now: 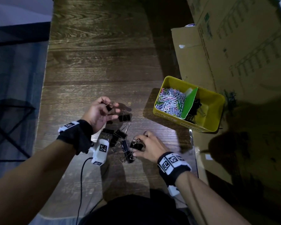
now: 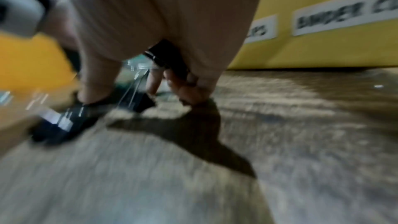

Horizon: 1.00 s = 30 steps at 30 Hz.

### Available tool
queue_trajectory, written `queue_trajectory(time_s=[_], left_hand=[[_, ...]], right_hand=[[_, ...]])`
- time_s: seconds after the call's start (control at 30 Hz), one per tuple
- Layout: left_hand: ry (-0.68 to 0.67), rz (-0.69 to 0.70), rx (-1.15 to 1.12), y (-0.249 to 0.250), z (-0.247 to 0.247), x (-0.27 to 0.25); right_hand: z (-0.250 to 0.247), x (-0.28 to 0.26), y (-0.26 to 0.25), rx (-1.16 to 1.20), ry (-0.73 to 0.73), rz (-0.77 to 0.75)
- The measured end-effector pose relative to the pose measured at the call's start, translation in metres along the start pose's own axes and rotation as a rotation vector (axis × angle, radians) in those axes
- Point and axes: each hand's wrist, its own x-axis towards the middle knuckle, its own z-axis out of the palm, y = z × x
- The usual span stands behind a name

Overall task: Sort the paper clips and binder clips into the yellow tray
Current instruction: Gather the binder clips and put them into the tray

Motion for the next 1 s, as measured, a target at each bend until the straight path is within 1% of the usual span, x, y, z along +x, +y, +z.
queue_trajectory(time_s=[0.07, 0.1, 0.13, 0.17, 0.23, 0.27, 0.3, 0.33, 0.4, 0.47, 0.53, 0.6, 0.63, 0.7, 0.73, 0.8, 0.87, 0.93, 1.0], left_hand=[[0.067, 0.026, 0.142, -0.001, 0.001, 0.0], [0.076, 0.054, 0.252, -0.002, 0.002, 0.001], [0.072, 0.082, 0.409, -0.002, 0.004, 0.0], [0.033, 0.106, 0.626, -0.002, 0.005, 0.0], [-0.104, 0.123, 1.241, -0.004, 0.007, -0.003], [-0.15, 0.126, 1.499, -0.007, 0.011, -0.006], [-0.165, 0.143, 1.652, -0.01, 0.013, -0.009], [-0.164, 0.162, 1.72, -0.015, 0.016, -0.012], [-0.148, 0.212, 1.779, -0.031, 0.017, -0.013], [-0.153, 0.218, 1.83, -0.045, 0.018, -0.014], [-0.149, 0.232, 1.809, -0.054, 0.017, -0.014], [-0.147, 0.289, 1.743, -0.058, 0.016, -0.013], [-0.154, 0.317, 1.693, -0.059, 0.016, -0.012], [-0.16, 0.352, 1.572, -0.054, 0.012, -0.014], [-0.144, 0.347, 1.505, -0.051, 0.008, -0.015], [-0.054, 0.333, 1.347, -0.042, -0.004, -0.018], [0.056, 0.288, 1.065, -0.033, -0.016, -0.023], [0.127, 0.224, 0.652, -0.025, -0.027, -0.028], [0.146, 0.122, 0.229, -0.018, -0.035, -0.03]], right_hand=[[0.005, 0.001, -0.002, -0.057, 0.058, -0.029], [0.006, 0.002, -0.002, -0.055, 0.073, -0.034], [0.007, 0.002, -0.002, -0.04, 0.075, -0.031], [0.006, 0.002, -0.001, -0.015, 0.087, -0.033], [0.003, 0.003, 0.0, 0.068, 0.119, -0.021], [0.0, 0.003, 0.0, 0.126, 0.138, -0.001], [-0.003, 0.005, 0.0, 0.214, 0.172, 0.025], [-0.008, 0.008, 0.0, 0.342, 0.205, 0.066], [-0.019, 0.014, -0.002, 0.661, 0.265, 0.153], [-0.029, 0.02, -0.007, 0.9, 0.309, 0.185], [-0.041, 0.025, -0.018, 1.036, 0.332, 0.133], [-0.051, 0.031, -0.032, 1.076, 0.358, 0.062], [-0.054, 0.035, -0.037, 1.034, 0.366, 0.028], [-0.057, 0.043, -0.045, 0.833, 0.365, -0.026], [-0.059, 0.046, -0.048, 0.723, 0.364, -0.035], [-0.064, 0.053, -0.054, 0.565, 0.38, -0.035], [-0.066, 0.061, -0.058, 0.378, 0.412, -0.058], [-0.064, 0.07, -0.062, 0.188, 0.416, -0.078], [-0.056, 0.078, -0.065, 0.002, 0.374, -0.019]])
